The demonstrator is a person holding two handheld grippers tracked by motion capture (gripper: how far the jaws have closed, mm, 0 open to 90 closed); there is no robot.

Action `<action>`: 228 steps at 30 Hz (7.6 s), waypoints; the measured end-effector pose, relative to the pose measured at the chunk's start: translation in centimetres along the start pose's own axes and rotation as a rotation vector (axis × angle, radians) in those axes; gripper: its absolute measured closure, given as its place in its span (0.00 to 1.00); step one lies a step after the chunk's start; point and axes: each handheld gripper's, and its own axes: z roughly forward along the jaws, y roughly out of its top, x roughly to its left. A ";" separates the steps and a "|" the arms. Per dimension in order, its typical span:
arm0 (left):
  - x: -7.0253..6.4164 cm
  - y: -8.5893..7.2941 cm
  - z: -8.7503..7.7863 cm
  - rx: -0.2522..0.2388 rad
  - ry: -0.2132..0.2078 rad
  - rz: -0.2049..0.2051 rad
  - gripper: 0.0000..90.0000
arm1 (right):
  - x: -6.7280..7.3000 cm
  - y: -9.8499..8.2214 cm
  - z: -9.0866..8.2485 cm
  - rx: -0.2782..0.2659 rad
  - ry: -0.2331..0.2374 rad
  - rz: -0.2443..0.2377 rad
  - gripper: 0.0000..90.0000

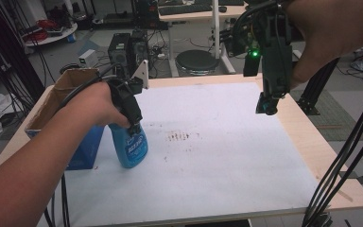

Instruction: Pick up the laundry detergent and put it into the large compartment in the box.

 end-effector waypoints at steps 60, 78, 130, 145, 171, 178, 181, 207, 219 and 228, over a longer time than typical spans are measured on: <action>6.1 -7.5 -20.2 -0.132 -0.004 -0.166 0.42 | -0.6 0.6 0.9 0.006 0.019 -0.028 0.02; 11.6 -9.7 -18.8 -0.096 0.022 -0.345 0.42 | -0.6 0.9 1.2 0.009 0.027 -0.025 0.02; 14.8 -7.2 -3.3 0.024 0.021 0.071 0.42 | -2.1 1.2 2.9 0.023 0.064 0.001 0.02; 14.2 -7.0 -1.0 0.053 0.022 0.281 0.42 | -1.9 1.2 3.1 0.024 0.066 0.005 0.02; 14.8 -7.0 -0.5 0.012 0.012 0.184 0.38 | -1.8 0.5 3.4 0.006 0.063 0.002 0.02; 14.7 -7.0 -1.2 0.014 0.019 0.200 0.37 | -1.7 0.3 3.3 0.010 0.063 0.012 0.02; 14.7 -7.0 -1.6 0.011 0.026 0.203 0.37 | -1.7 0.3 3.4 0.006 0.063 0.005 0.02; 13.2 -8.7 -7.7 -0.039 0.068 0.237 0.27 | -1.1 0.5 2.5 0.006 0.049 -0.003 0.02; 10.5 -8.4 -10.1 -0.055 0.065 0.307 0.18 | -1.0 0.5 2.2 0.004 0.044 -0.006 0.02; 7.8 -7.7 -10.4 -0.049 0.040 0.398 0.10 | -1.0 0.4 2.2 0.001 0.042 -0.003 0.02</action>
